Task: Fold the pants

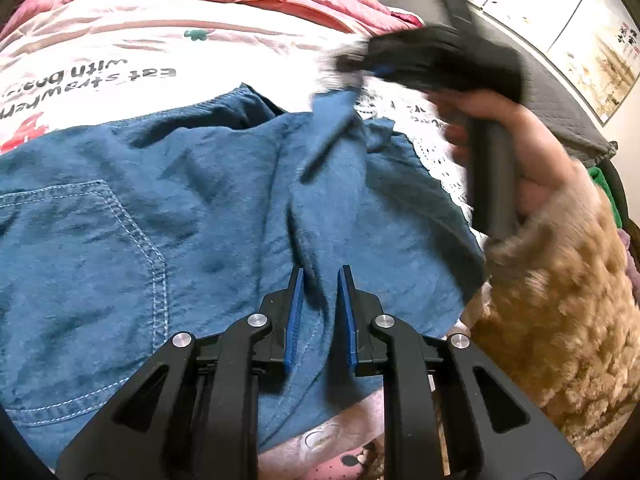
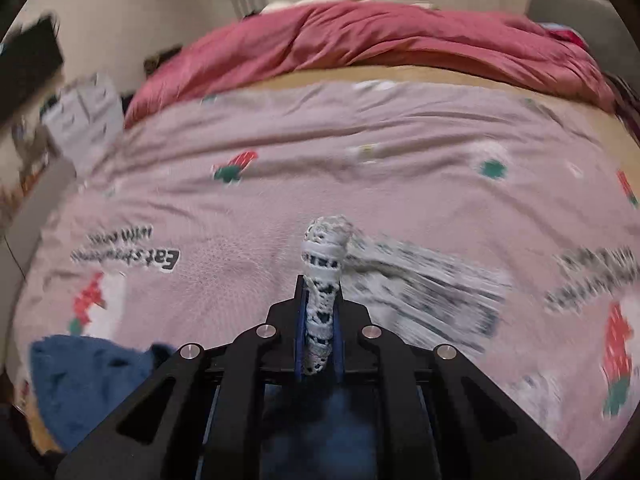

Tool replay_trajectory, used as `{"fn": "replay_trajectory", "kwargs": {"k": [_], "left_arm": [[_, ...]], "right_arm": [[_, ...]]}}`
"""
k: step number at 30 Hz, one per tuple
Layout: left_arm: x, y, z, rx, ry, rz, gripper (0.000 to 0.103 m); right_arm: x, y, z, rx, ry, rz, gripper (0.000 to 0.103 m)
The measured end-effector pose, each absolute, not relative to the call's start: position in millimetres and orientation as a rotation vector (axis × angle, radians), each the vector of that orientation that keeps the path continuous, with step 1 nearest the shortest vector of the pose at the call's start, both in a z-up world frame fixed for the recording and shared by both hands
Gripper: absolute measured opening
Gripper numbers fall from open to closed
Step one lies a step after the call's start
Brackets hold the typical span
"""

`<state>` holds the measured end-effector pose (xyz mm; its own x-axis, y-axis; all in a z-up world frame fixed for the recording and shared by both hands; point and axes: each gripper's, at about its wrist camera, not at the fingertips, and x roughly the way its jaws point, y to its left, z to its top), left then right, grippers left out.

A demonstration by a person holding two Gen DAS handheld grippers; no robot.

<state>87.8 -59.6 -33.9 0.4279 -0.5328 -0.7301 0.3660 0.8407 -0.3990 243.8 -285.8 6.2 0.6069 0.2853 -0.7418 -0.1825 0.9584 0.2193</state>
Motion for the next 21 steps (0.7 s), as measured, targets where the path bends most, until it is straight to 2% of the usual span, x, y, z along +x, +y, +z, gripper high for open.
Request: {"fn": "replay_trajectory", "kwargs": {"k": [7, 9, 11, 21], "left_arm": [[88.0, -56.8, -25.1, -0.174, 0.933, -0.542, 0.013], [87.8, -60.4, -21.7, -0.145, 0.919, -0.551, 0.01], [84.8, -61.9, -19.1, -0.132, 0.913, -0.577, 0.004], [69.3, -64.8, -12.9, -0.073, 0.863, -0.644, 0.003]], "right_arm": [[171.2, -358.5, 25.3, 0.281, 0.792, 0.178, 0.01], [158.4, -370.4, 25.0, 0.324, 0.79, 0.167, 0.01], [135.6, -384.2, 21.8, 0.38, 0.793, 0.149, 0.01], [54.8, -408.3, -1.7, 0.45, 0.887, 0.067, 0.01]]}}
